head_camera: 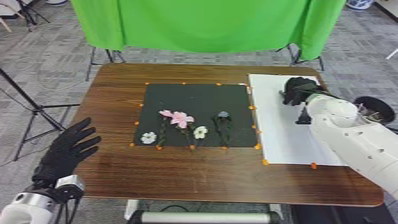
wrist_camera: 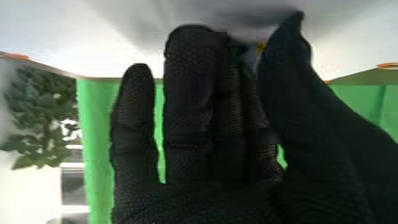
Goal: Arrange flowers
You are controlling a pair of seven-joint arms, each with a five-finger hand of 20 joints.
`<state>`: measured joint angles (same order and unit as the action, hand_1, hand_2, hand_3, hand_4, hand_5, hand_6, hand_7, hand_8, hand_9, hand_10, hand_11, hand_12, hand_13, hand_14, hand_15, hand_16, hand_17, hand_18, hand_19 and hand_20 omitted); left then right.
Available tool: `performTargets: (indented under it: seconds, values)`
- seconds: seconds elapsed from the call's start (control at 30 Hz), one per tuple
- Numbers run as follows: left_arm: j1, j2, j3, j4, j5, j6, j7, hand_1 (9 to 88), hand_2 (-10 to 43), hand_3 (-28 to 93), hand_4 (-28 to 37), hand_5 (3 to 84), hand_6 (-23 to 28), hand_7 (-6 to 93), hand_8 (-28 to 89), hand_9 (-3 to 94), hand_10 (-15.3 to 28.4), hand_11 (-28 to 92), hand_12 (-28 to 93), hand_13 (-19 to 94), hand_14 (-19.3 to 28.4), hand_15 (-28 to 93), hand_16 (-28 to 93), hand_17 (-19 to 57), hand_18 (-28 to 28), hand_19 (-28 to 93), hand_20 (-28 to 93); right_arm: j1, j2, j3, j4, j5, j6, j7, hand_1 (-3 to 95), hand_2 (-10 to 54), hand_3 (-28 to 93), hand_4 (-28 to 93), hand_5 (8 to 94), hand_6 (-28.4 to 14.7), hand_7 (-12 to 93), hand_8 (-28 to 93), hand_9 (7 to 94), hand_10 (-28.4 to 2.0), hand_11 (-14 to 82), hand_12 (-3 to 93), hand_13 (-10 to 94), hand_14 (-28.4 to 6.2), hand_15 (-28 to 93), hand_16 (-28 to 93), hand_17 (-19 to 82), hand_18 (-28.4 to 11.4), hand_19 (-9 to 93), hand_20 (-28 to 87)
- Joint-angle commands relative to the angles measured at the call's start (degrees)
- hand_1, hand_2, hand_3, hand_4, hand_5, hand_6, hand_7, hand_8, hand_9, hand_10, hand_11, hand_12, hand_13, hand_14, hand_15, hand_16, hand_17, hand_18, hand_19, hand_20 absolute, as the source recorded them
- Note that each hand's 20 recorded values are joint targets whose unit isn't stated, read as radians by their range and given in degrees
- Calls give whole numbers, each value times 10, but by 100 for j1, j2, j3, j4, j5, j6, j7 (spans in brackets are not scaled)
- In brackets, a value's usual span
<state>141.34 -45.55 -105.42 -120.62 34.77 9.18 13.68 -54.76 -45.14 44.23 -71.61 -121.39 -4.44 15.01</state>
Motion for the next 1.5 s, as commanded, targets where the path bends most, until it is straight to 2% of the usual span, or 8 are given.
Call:
performTargets:
  seconds: [0.03,0.17,0.33,0.5,0.67,0.9,1.23,1.5]
  values:
    - [36,-21,5,10,8,-37,-34,251,-3,699,-247,255,24,212,-112,214,121,215,153,189,165,307,-12,-94,228,421,66,-115,6,-217,-43,-179,361,-163,464,-82,792,-283,649,48,520,-41,829,-42,193,448,728,-16,557,315,280,-173,754,391]
    - [56,-22,5,-1,4,-24,-5,252,-3,699,-247,255,24,212,-112,214,121,214,153,189,165,309,-13,-94,229,421,66,-303,38,-8,-237,-302,454,-348,466,-89,811,-283,691,48,507,-29,856,-38,219,452,755,-21,590,297,300,-174,775,402]
    - [88,-13,-15,-18,-10,1,26,252,-2,699,-247,256,24,212,-112,214,121,213,153,189,165,308,-13,-94,229,421,66,-950,88,683,-1009,-468,457,-587,463,-94,824,-283,700,47,501,-26,862,-38,215,461,757,-21,595,297,302,-175,778,405]
    - [104,-17,-27,-22,-20,5,21,252,-2,698,-246,255,24,211,-112,214,121,213,153,189,165,308,-13,-95,229,421,67,-1798,-12,1423,-1927,-797,211,-1074,461,-95,830,-283,701,46,501,-23,865,-37,211,462,758,-21,597,299,304,-177,782,408]
    - [57,-12,-1,-6,-29,-4,13,252,-2,698,-246,255,24,210,-111,214,121,213,154,190,165,306,-13,-94,229,421,67,-2334,-159,1761,-2481,-1092,-131,-1415,459,-95,831,-283,702,46,499,-23,865,-39,209,463,758,-21,597,300,303,-176,782,408]
    - [120,-3,-2,-23,-66,37,58,252,-2,698,-246,255,24,210,-111,214,122,212,154,189,165,307,-13,-94,229,421,66,-2602,-250,1857,-2662,-1263,-437,-1615,457,-95,833,-283,698,46,500,-22,863,-41,202,461,754,-21,596,302,300,-176,780,408]
    - [88,-6,12,-9,-61,28,50,251,-2,699,-245,255,24,211,-112,214,121,213,154,189,165,307,-13,-94,229,422,66,-2633,-297,1740,-2658,-1275,-321,-1599,453,-95,832,-283,693,48,503,-22,861,-41,200,460,751,-23,595,304,297,-177,779,409]
    - [100,-20,-10,-8,-51,16,14,251,-2,699,-245,255,24,212,-112,214,121,213,154,190,165,307,-12,-94,229,422,66,-2701,-355,1859,-2732,-1260,-472,-1782,410,-95,816,-283,667,42,503,-22,824,-45,251,413,732,-27,616,263,286,-179,775,418]
